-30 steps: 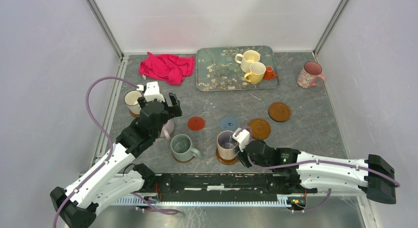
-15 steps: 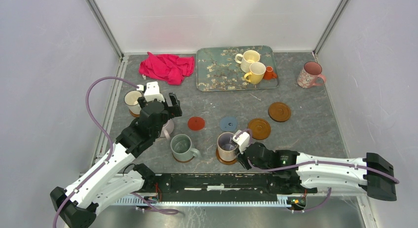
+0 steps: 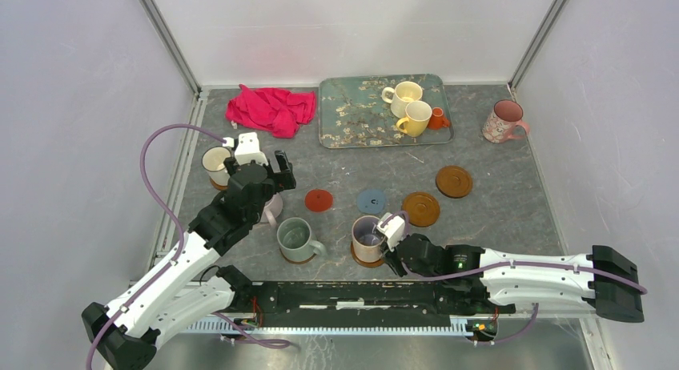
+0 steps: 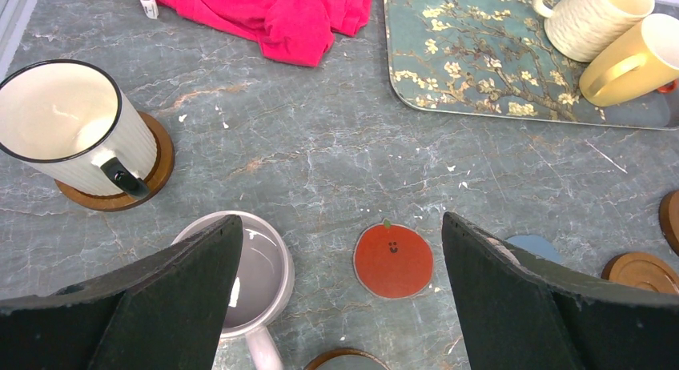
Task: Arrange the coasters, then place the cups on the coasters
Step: Place the cup on the coaster.
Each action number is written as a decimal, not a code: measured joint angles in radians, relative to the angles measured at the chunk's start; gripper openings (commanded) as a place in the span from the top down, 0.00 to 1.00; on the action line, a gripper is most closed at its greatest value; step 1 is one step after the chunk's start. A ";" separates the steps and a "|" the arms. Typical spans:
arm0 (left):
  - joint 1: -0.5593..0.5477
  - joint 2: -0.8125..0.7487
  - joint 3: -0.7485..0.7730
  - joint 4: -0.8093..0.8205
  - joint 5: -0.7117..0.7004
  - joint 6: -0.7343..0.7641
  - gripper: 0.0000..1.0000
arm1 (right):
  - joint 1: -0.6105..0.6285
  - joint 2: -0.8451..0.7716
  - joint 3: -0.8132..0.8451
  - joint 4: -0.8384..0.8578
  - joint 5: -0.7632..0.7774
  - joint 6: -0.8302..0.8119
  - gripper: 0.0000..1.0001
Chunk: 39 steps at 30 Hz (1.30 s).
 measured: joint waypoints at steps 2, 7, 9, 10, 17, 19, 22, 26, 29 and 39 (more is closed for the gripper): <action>0.000 0.000 0.000 0.000 0.000 0.000 0.00 | 0.003 0.000 0.000 0.000 0.004 0.002 0.92; 0.000 0.000 0.000 0.000 0.000 0.000 0.00 | 0.010 0.000 0.000 -0.002 0.010 0.006 0.78; 0.000 0.000 0.000 0.000 0.000 0.000 0.00 | 0.011 0.000 0.000 -0.002 0.011 0.006 0.70; 0.000 0.000 0.000 0.000 0.000 0.000 0.00 | 0.012 0.000 0.000 -0.003 0.012 0.006 0.67; 0.000 0.000 0.000 0.000 0.000 0.000 0.00 | 0.018 -0.003 0.000 0.008 0.021 0.010 0.52; 0.000 0.000 0.000 0.000 0.000 0.000 0.00 | 0.018 -0.003 0.001 0.008 0.022 0.010 0.48; 0.000 0.000 0.000 0.000 0.000 0.000 0.00 | 0.019 -0.003 0.005 0.005 0.023 0.010 0.43; 0.000 0.000 0.000 0.000 0.000 0.000 0.00 | 0.019 -0.013 0.025 -0.009 0.023 0.008 0.31; 0.000 0.000 0.000 0.000 0.000 0.000 0.00 | 0.019 -0.021 0.058 -0.031 0.027 0.006 0.21; 0.000 0.000 0.000 0.000 0.001 0.000 0.00 | 0.021 -0.007 0.276 -0.171 0.100 0.002 0.02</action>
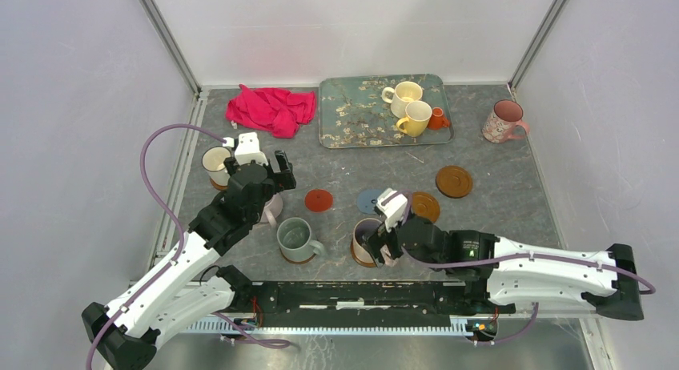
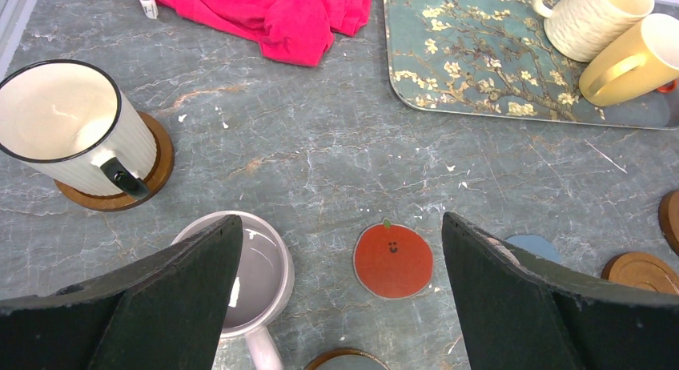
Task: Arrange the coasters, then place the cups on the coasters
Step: Place the cup on the coaster, then pick up the cup at the corner of the board.
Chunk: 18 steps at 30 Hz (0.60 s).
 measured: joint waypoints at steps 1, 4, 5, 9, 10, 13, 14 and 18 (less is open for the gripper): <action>0.000 0.000 0.000 0.000 0.000 0.000 0.00 | 0.000 0.011 0.042 -0.019 0.017 -0.002 0.02; 0.000 0.003 0.000 0.000 0.002 0.000 0.00 | -0.008 0.058 0.172 -0.056 0.074 -0.010 0.02; 0.000 0.006 0.000 0.000 0.003 0.000 0.00 | -0.016 0.077 0.207 -0.061 0.089 -0.014 0.02; 0.000 0.008 0.000 0.000 0.014 0.000 0.00 | -0.093 0.132 0.267 -0.063 0.113 -0.034 0.02; 0.000 0.008 0.000 0.000 0.017 0.000 0.00 | -0.125 0.140 0.267 -0.063 0.111 -0.039 0.02; 0.000 0.005 0.000 0.000 0.019 0.000 0.00 | -0.235 0.164 0.267 -0.060 0.105 -0.055 0.02; 0.000 0.004 0.000 0.000 0.019 0.000 0.00 | -0.264 0.172 0.267 -0.057 0.105 -0.059 0.02; 0.000 0.004 0.000 0.000 0.026 0.000 0.00 | -0.388 0.230 0.289 -0.037 0.105 -0.077 0.02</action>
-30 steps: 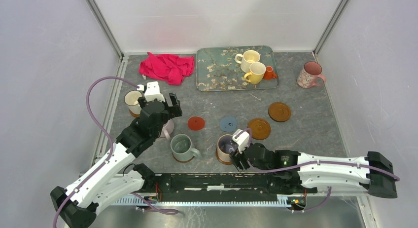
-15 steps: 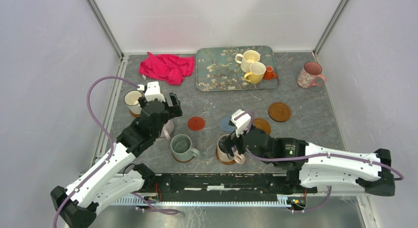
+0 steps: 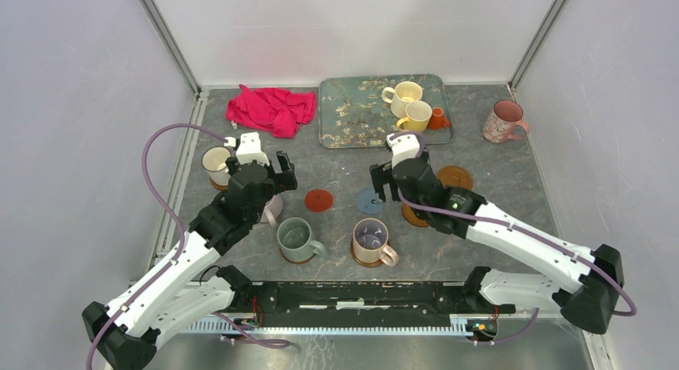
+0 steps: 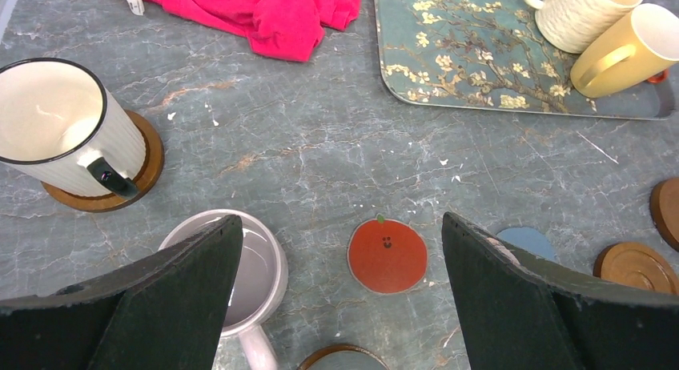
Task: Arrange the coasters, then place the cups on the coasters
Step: Pick up the cup at the corner of the board.
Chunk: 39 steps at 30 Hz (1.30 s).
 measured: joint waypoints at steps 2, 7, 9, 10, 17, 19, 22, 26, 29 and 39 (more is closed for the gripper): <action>0.000 0.000 0.000 0.000 0.002 0.000 0.00 | -0.048 0.039 0.028 0.010 -0.001 -0.008 0.02; 0.000 -0.001 0.000 0.000 0.020 0.000 0.00 | -0.205 0.154 0.125 0.061 -0.018 -0.017 0.02; 0.000 -0.004 0.000 0.000 0.023 0.000 0.00 | -0.266 0.197 0.154 0.082 -0.031 -0.015 0.02; 0.000 -0.007 0.000 0.000 0.025 0.000 0.00 | -0.295 0.220 0.168 0.090 -0.039 -0.014 0.02; 0.000 -0.025 0.000 0.000 0.030 0.000 0.00 | -0.465 0.373 0.236 0.134 -0.093 0.006 0.02; 0.000 -0.027 0.000 0.000 0.039 0.000 0.00 | -0.505 0.401 0.247 0.145 -0.112 0.013 0.02; 0.000 -0.027 0.000 0.000 0.050 0.000 0.00 | -0.604 0.437 0.251 0.168 -0.146 0.020 0.02; 0.000 -0.027 0.000 0.000 0.054 0.000 0.00 | -0.691 0.473 0.293 0.172 -0.163 0.017 0.02; 0.000 -0.029 0.000 0.000 0.065 0.000 0.00 | -0.748 0.475 0.299 0.188 -0.175 0.011 0.02; 0.000 -0.050 0.000 0.009 0.116 -0.007 0.00 | -0.985 0.496 0.345 0.255 -0.245 -0.026 0.02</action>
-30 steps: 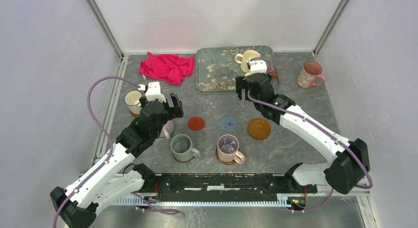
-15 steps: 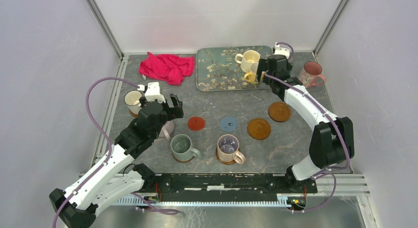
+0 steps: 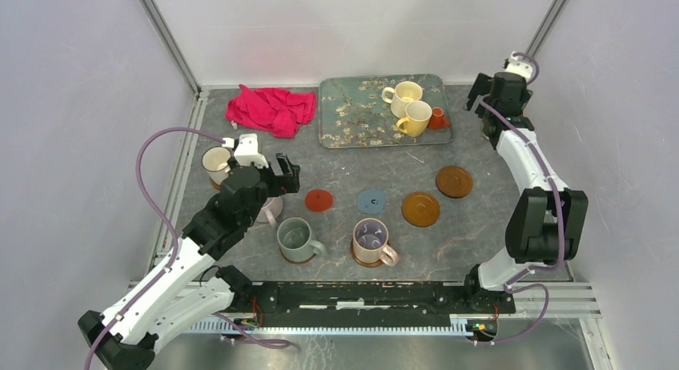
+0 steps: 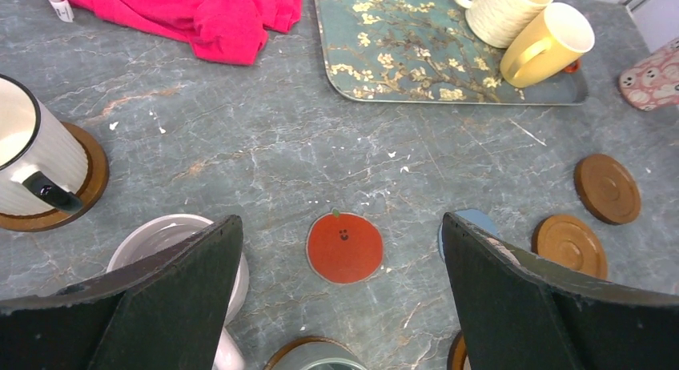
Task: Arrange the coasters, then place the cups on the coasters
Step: Pick up the cup at the corner of the board.
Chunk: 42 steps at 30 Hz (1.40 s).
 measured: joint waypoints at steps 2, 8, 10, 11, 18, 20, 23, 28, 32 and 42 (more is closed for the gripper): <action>0.000 -0.009 0.000 0.003 0.009 -0.005 0.00 | -0.041 0.024 0.036 0.027 -0.019 -0.005 0.02; 0.000 -0.026 0.000 0.006 0.025 -0.021 0.00 | -0.128 0.121 0.129 0.080 -0.069 -0.014 0.02; 0.000 -0.030 0.000 0.006 0.031 -0.021 0.00 | -0.151 0.171 0.180 0.084 -0.080 -0.019 0.02; 0.000 -0.033 0.000 0.006 0.033 -0.021 0.00 | -0.164 0.201 0.209 0.088 -0.088 -0.023 0.02; 0.000 -0.041 0.000 0.006 0.033 -0.021 0.00 | -0.222 0.319 0.294 0.090 -0.159 -0.031 0.02; 0.000 -0.040 0.000 0.006 0.033 -0.021 0.00 | -0.235 0.333 0.295 0.086 -0.178 -0.032 0.02; 0.000 -0.040 0.000 0.006 0.033 -0.021 0.00 | -0.251 0.340 0.293 0.085 -0.201 -0.032 0.02; 0.000 -0.040 0.000 0.006 0.033 -0.021 0.00 | -0.281 0.340 0.280 0.096 -0.232 -0.032 0.02; 0.000 -0.041 0.000 0.006 0.033 -0.021 0.00 | -0.304 0.340 0.250 0.095 -0.258 -0.029 0.02; 0.000 -0.043 0.000 0.006 0.033 -0.021 0.00 | -0.322 0.340 0.204 0.097 -0.336 -0.006 0.02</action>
